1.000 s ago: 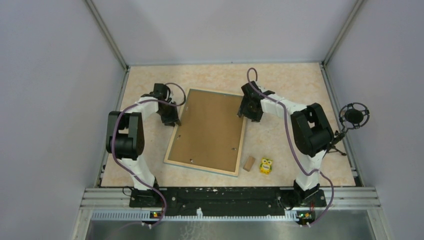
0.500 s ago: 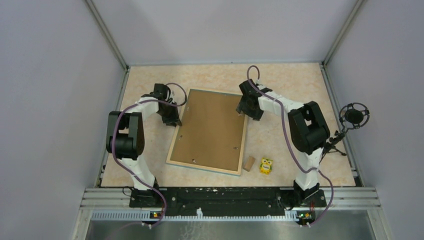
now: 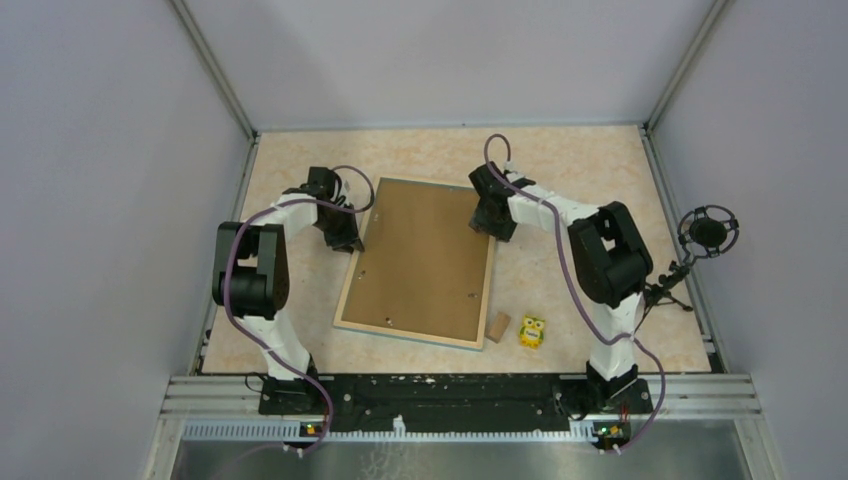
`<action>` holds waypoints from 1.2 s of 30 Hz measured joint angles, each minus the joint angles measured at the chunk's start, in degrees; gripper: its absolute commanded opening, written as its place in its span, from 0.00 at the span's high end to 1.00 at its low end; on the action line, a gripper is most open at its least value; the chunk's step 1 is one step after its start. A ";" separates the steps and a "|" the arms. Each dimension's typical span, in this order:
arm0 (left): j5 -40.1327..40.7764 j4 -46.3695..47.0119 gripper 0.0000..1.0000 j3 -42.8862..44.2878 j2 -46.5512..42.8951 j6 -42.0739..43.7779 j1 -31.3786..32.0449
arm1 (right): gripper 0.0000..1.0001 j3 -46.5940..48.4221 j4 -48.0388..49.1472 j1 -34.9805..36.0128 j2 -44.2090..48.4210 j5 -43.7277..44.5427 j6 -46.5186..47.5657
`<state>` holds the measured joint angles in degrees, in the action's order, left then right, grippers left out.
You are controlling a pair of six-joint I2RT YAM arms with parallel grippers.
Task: Put the photo into the frame
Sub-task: Install the photo frame at the center of the board.
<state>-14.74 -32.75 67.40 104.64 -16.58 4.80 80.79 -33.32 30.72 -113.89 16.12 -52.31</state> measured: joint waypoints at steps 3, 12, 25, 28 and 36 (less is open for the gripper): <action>-0.02 0.00 0.72 0.00 0.00 0.02 0.00 | 0.49 -0.15 0.55 0.44 0.00 0.35 0.20; -0.02 0.00 0.73 0.00 0.00 0.04 0.00 | 0.63 -0.68 1.09 0.63 0.31 1.46 3.32; -0.04 0.02 0.76 0.00 0.00 0.04 0.00 | 0.27 -0.66 0.81 -0.20 0.59 0.59 7.63; -0.04 0.02 0.76 0.00 0.00 0.04 0.00 | 0.27 -0.46 0.37 -0.44 0.59 0.81 7.34; -0.22 0.02 0.77 0.00 0.00 0.07 0.00 | 0.31 0.96 -2.25 -1.20 0.17 0.66 3.91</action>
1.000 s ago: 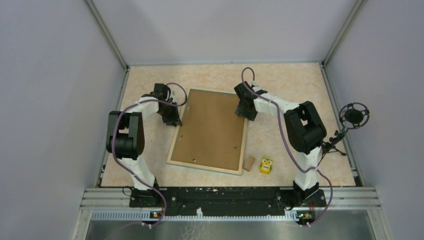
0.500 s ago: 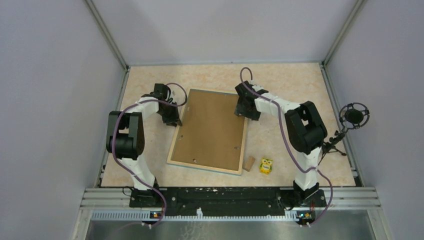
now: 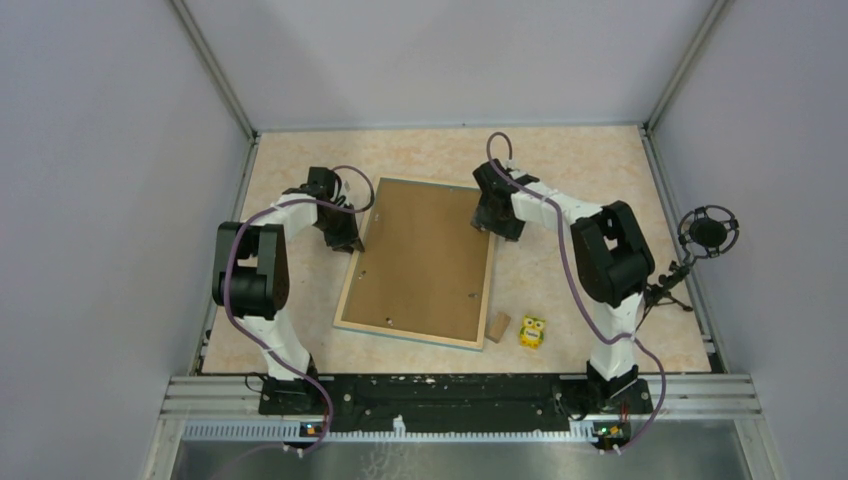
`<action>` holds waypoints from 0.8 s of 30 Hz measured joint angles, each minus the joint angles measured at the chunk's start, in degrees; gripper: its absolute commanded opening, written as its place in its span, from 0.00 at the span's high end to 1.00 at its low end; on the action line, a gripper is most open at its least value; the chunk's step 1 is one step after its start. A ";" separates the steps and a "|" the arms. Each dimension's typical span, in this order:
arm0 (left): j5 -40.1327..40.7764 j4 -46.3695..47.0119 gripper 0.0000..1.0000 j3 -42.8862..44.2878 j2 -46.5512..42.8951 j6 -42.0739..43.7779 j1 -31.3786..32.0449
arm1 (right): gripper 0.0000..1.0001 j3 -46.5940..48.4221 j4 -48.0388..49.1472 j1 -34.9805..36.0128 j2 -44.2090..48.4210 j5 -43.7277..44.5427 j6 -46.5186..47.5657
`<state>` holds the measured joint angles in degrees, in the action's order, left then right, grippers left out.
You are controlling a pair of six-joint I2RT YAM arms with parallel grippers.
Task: Put the photo into the frame
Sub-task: Install the photo frame at the center of the board.
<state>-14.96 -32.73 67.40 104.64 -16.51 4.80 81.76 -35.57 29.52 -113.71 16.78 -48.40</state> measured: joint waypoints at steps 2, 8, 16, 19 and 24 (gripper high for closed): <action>-0.02 0.00 0.77 0.00 0.00 0.02 0.00 | 0.30 0.02 0.22 -0.20 -0.07 -0.42 -0.74; -0.15 0.02 0.78 0.00 0.00 0.07 -0.04 | 0.27 1.01 0.37 -0.76 -1.03 -1.60 -1.79; -0.66 0.04 0.78 -0.02 0.02 0.04 -0.07 | 0.33 2.75 -0.68 -0.94 -2.43 -1.42 -4.20; -0.66 0.04 0.78 -0.02 0.02 0.04 -0.07 | 0.34 3.48 -1.25 -0.94 -2.84 -1.42 -5.03; -0.66 0.07 0.78 -0.02 0.02 0.04 -0.07 | 0.39 3.50 -1.57 -0.94 -2.86 -1.20 -7.02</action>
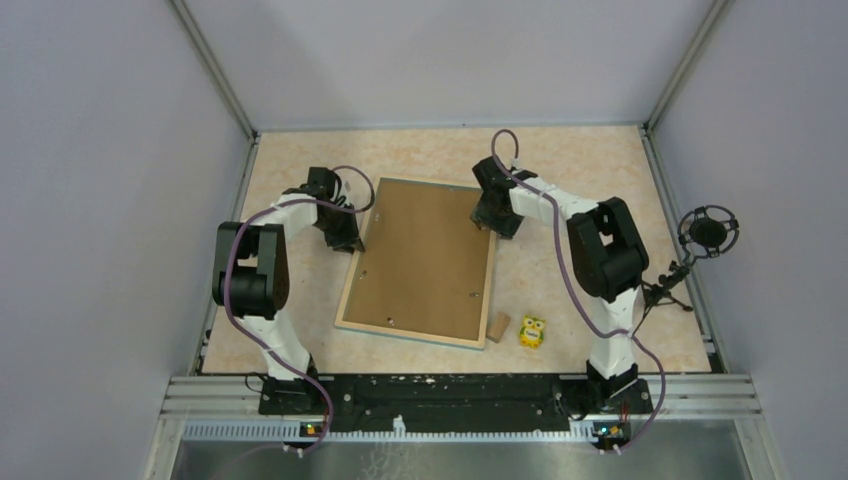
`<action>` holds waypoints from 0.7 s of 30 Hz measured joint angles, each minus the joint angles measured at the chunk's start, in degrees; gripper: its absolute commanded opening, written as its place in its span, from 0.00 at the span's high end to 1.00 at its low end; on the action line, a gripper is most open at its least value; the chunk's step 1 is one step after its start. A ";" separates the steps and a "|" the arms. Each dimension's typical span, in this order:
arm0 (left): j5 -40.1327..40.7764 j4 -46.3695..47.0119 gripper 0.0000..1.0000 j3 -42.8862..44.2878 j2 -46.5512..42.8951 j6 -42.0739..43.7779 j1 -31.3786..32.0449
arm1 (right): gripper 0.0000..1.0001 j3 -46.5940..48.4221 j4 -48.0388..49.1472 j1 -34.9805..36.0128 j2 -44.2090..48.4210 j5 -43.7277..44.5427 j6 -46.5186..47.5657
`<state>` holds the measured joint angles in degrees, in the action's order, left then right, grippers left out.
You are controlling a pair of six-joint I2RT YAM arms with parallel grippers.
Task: Put the photo into the frame
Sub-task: Install the photo frame at the center of the board.
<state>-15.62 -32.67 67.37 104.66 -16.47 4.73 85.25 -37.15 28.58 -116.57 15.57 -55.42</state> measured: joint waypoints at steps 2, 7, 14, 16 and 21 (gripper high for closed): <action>0.00 0.00 0.78 0.00 0.02 0.00 0.00 | 0.43 -0.04 -0.09 0.00 0.00 0.00 -0.83; 0.00 0.00 0.79 0.00 0.02 0.00 0.00 | 0.57 -0.07 -0.02 0.00 0.00 -0.11 -2.69; 0.00 0.00 0.79 0.00 0.02 0.00 0.00 | 0.68 -0.09 -0.37 -0.24 0.04 -0.68 -2.64; -0.02 0.02 0.79 0.00 0.09 0.00 0.00 | 0.74 -0.13 -0.26 -0.26 0.04 -1.07 -2.19; -0.02 0.02 0.79 0.00 0.09 0.00 0.00 | 0.87 -1.40 1.31 -0.28 0.70 -1.99 0.70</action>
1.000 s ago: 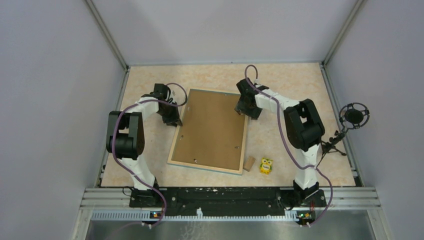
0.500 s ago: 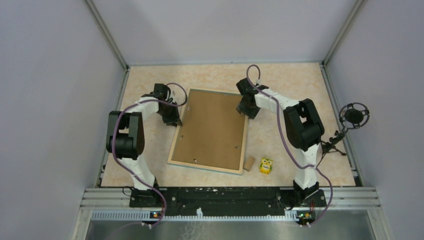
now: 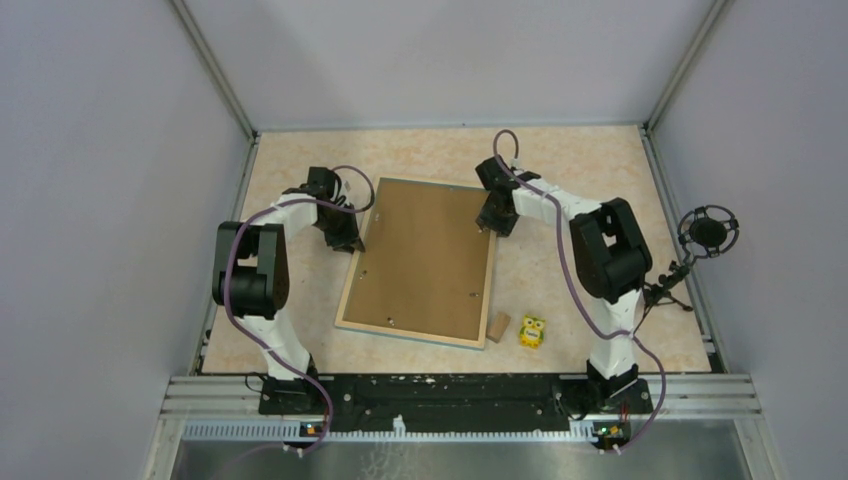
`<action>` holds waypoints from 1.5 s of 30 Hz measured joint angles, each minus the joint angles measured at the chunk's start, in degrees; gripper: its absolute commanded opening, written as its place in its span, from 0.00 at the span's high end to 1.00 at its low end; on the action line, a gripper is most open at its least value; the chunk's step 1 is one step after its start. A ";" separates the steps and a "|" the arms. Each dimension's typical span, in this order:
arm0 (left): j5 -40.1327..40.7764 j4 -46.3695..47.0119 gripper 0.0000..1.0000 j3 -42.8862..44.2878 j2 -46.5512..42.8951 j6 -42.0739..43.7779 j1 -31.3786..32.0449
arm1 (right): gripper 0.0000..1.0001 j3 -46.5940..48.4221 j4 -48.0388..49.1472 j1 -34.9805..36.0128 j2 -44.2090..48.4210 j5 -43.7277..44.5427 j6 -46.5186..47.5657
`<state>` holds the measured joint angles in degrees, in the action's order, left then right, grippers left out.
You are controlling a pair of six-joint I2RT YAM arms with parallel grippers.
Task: Put the photo into the frame
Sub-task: Install the photo frame at the center of the board.
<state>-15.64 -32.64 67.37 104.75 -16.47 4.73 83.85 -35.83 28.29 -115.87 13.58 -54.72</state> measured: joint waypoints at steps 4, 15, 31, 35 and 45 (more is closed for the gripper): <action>0.00 0.00 0.80 0.00 0.00 0.00 0.00 | 0.96 -1.31 1.62 0.02 0.68 -0.17 3.39; 0.00 0.02 0.80 0.00 0.00 0.00 0.00 | 1.00 -1.70 3.67 0.15 1.22 0.74 16.41; -1.33 0.17 0.81 0.00 0.20 -0.09 0.13 | 1.00 0.11 7.54 -0.11 -0.28 -0.61 38.25; -1.60 0.28 0.81 0.00 0.28 -0.13 0.15 | 1.00 0.28 9.57 -0.33 -0.68 -1.25 42.12; -1.57 0.31 0.82 0.00 0.31 -0.28 -0.22 | 1.00 0.28 11.78 -0.70 -1.09 -3.74 44.04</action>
<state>-17.21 -32.34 67.37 105.06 -16.75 4.51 84.14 -24.05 27.59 -116.97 9.85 -10.68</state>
